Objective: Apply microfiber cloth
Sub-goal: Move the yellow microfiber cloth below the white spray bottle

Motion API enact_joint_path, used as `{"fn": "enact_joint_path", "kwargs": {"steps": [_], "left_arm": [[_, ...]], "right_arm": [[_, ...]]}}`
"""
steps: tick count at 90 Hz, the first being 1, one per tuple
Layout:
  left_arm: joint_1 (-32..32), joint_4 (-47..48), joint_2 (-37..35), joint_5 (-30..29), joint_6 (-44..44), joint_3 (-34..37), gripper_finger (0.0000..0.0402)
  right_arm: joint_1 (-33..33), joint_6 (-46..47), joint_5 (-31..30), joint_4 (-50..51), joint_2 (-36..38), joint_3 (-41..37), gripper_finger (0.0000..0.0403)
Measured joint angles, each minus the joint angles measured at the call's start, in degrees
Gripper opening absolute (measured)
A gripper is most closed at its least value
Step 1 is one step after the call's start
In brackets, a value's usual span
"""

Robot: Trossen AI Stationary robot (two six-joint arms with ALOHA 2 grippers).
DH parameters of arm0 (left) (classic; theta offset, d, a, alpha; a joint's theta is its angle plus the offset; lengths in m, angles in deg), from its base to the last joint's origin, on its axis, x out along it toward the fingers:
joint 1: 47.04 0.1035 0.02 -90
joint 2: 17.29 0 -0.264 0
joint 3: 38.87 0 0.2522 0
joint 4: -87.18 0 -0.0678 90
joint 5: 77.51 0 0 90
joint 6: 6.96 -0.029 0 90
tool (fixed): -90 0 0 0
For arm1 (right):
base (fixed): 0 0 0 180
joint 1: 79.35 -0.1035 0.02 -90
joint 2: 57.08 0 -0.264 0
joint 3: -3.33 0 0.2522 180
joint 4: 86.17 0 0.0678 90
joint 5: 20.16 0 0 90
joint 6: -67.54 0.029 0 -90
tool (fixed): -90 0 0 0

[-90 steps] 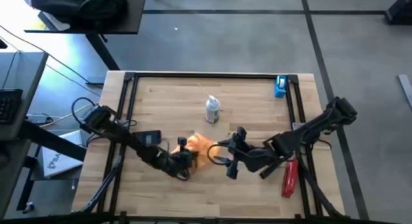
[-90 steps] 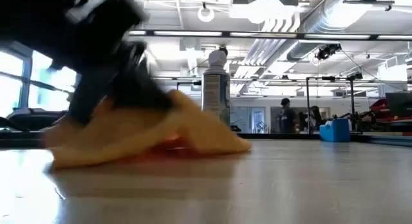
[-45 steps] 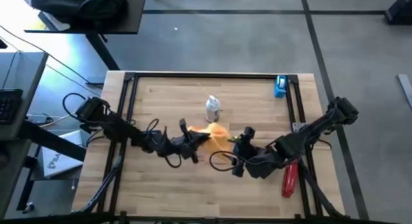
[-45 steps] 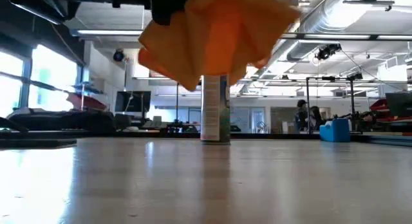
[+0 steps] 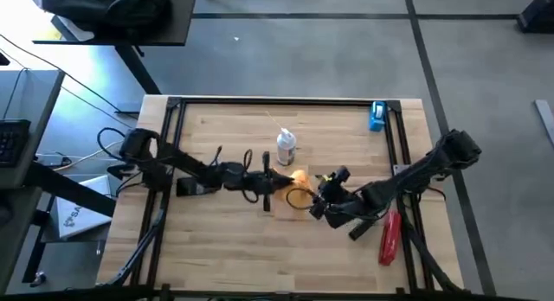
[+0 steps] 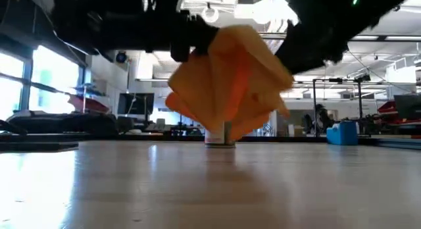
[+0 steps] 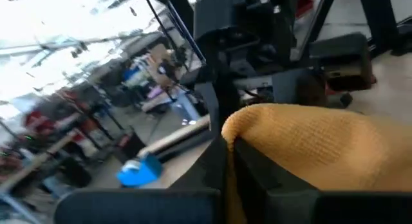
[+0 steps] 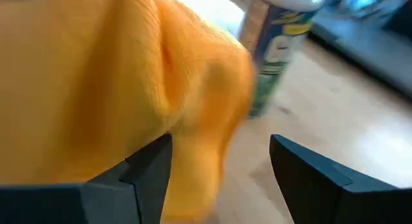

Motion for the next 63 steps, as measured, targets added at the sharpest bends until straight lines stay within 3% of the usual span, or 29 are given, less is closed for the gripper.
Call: {"fn": "enact_joint_path", "kwargs": {"steps": [8, 16, 43, 63], "left_arm": [[2.1, -0.6, 1.4, 1.8, 3.9, -0.7, 0.0006], [3.5, -1.6, 2.6, 3.1, 7.4, -1.5, 0.0020], [4.0, -6.9, 3.1, 3.2, 14.7, -2.3, 0.0085], [4.0, -6.3, 1.5, -2.8, 16.6, 0.9, 0.0119]], "right_arm": [[2.6, -4.2, 5.1, -16.9, -0.2, -6.3, 0.0228], [4.6, -6.2, 7.5, -25.9, -0.7, -9.9, 0.0228], [9.0, -8.2, 8.4, -27.0, -4.9, -9.2, 0.0228], [9.7, -7.2, 8.2, -26.7, -10.4, -6.1, 0.0228]]}}
